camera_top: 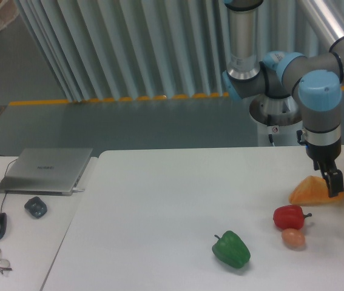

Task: Place the triangular bread on the table
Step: 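Open the gripper, release the bread and lift away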

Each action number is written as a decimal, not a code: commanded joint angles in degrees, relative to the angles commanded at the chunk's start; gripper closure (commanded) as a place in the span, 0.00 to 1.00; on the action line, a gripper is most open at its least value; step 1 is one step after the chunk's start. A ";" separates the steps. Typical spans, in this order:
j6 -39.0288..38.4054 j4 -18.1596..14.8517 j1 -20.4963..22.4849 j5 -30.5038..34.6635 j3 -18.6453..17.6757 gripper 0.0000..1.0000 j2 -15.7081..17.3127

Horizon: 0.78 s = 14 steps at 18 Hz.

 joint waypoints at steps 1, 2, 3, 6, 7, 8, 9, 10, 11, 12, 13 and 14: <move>0.44 0.00 0.71 -1.84 1.23 0.00 -0.44; 1.83 0.00 1.32 -2.56 2.28 0.00 -1.31; 3.59 -0.09 1.76 -2.57 3.16 0.00 -2.02; 11.58 -0.09 3.61 -2.57 3.88 0.00 -2.55; 13.25 0.00 4.14 -2.57 4.05 0.00 -2.64; 13.97 -0.09 4.58 -2.57 4.49 0.00 -2.81; 14.06 -0.09 5.02 -2.65 4.84 0.00 -3.25; 14.06 -0.09 5.02 -2.65 5.10 0.00 -3.51; 14.06 -0.09 5.28 -2.57 5.54 0.00 -3.95; 14.15 -0.09 5.54 -2.57 5.98 0.00 -4.30; 14.15 -0.09 5.63 -2.57 6.25 0.00 -4.57; 14.15 -0.09 5.72 -2.48 6.25 0.00 -4.57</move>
